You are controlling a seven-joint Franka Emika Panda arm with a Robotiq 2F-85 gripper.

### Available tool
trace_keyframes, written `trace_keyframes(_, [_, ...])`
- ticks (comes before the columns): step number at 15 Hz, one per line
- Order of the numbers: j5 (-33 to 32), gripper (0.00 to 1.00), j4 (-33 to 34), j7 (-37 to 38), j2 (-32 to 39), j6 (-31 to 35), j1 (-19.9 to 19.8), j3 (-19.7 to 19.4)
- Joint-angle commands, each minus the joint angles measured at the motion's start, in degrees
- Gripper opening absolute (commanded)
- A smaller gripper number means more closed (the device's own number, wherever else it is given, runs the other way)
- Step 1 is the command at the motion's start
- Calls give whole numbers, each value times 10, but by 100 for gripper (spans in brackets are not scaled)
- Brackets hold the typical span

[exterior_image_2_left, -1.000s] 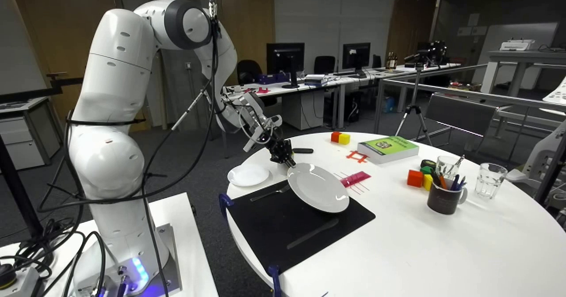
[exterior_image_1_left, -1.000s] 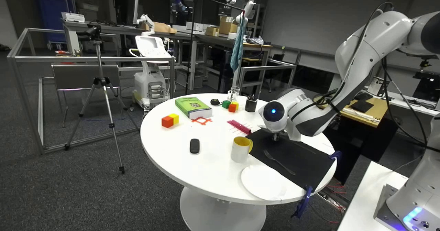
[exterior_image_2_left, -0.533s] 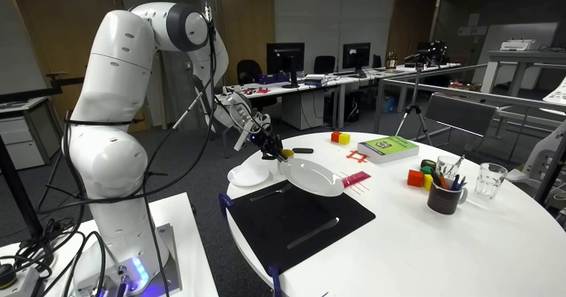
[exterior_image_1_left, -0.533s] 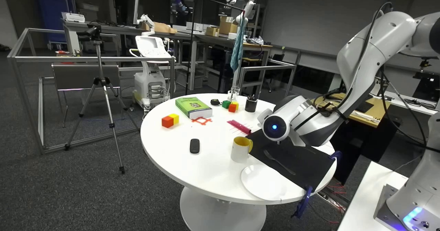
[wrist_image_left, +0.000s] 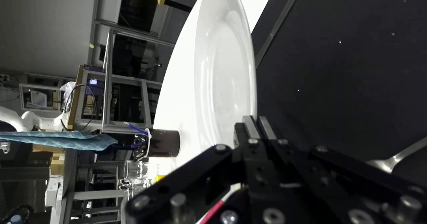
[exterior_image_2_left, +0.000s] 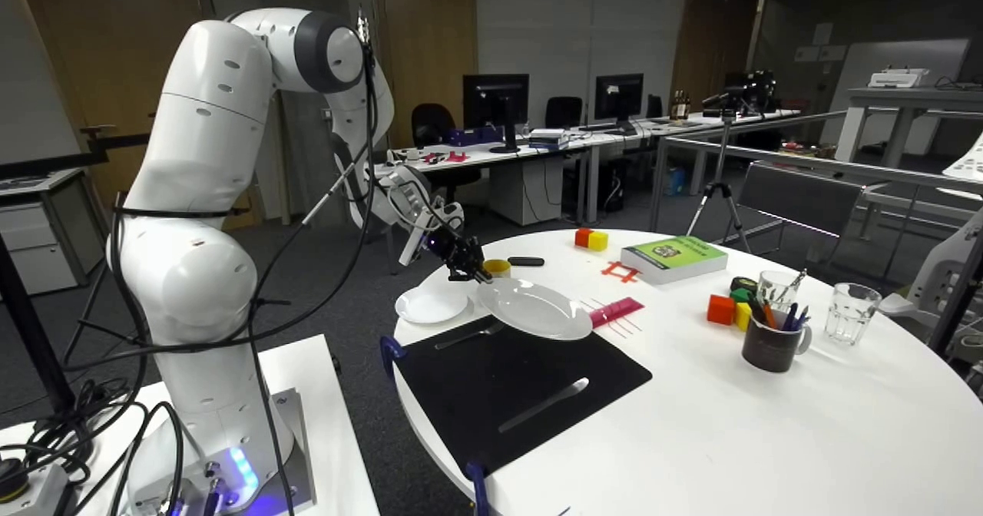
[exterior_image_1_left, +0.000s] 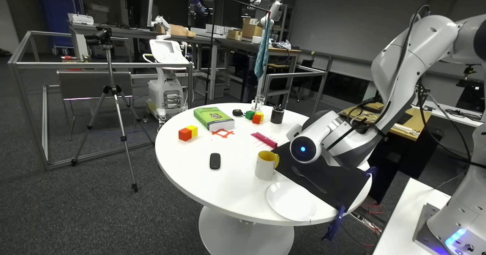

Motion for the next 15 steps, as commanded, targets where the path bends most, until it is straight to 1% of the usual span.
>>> trace_keyframes(1, [15,1,-4,30,-10,-56,4,3])
trace_keyframes(5, [39,1,1,85,-10,-64,-1,-1])
trace_keyframes(6, [31,1,2,63,6,-26,-8,6])
trace_keyframes(7, [32,4,2,66,7,-22,-8,5])
trace_keyframes(14, [32,4,6,66,23,-11,-7,5])
trace_keyframes(15, [32,1,6,66,23,-11,-7,5])
